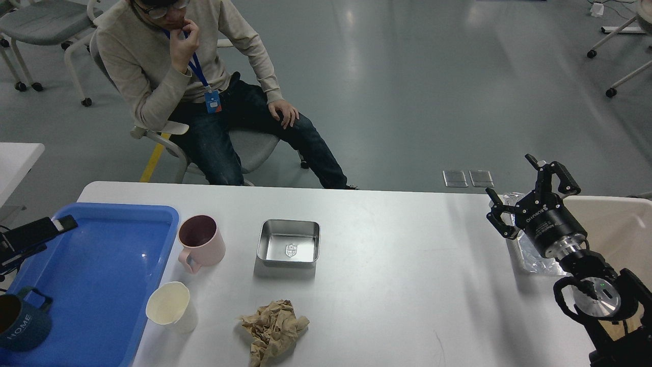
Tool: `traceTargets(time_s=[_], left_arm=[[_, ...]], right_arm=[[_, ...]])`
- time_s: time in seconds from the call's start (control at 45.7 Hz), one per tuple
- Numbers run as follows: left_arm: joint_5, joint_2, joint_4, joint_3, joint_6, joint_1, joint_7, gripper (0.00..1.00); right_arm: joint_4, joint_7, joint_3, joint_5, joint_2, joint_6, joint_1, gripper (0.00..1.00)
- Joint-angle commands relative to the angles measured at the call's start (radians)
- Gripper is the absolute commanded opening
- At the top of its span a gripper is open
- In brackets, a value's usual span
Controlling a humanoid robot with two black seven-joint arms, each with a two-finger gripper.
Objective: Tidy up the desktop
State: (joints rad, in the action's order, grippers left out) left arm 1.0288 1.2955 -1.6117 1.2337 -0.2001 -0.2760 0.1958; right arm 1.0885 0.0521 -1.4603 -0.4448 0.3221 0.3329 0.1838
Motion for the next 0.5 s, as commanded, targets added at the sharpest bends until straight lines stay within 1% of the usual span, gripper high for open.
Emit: traceTargets(time_s=[0.0, 0.131, 0.219, 0.372, 0.482], left_arm=[[0.002, -0.002, -0.002, -0.034, -0.007, 0.006, 0.002, 0.96], [0.005, -0.005, 0.0, -0.054, -0.005, 0.009, 0.004, 0.96], [0.026, -0.028, 0.006, -0.054, -0.005, 0.02, 0.004, 0.96], [0.135, -0.077, 0.021, -0.074, -0.012, 0.093, 0.002, 0.96], [0.148, -0.123, 0.061, -0.141, -0.028, 0.185, -0.004, 0.96]], right_arm=[[0.002, 0.0, 0.0, 0.0, -0.003, 0.0, -0.001, 1.0], [0.002, 0.0, 0.0, 0.0, -0.005, 0.0, -0.006, 1.0], [0.002, 0.0, 0.0, 0.0, -0.006, 0.0, -0.007, 1.0], [0.001, 0.002, 0.0, 0.0, -0.008, 0.0, -0.007, 1.0], [0.002, 0.0, 0.0, 0.0, -0.008, 0.0, -0.007, 1.0]])
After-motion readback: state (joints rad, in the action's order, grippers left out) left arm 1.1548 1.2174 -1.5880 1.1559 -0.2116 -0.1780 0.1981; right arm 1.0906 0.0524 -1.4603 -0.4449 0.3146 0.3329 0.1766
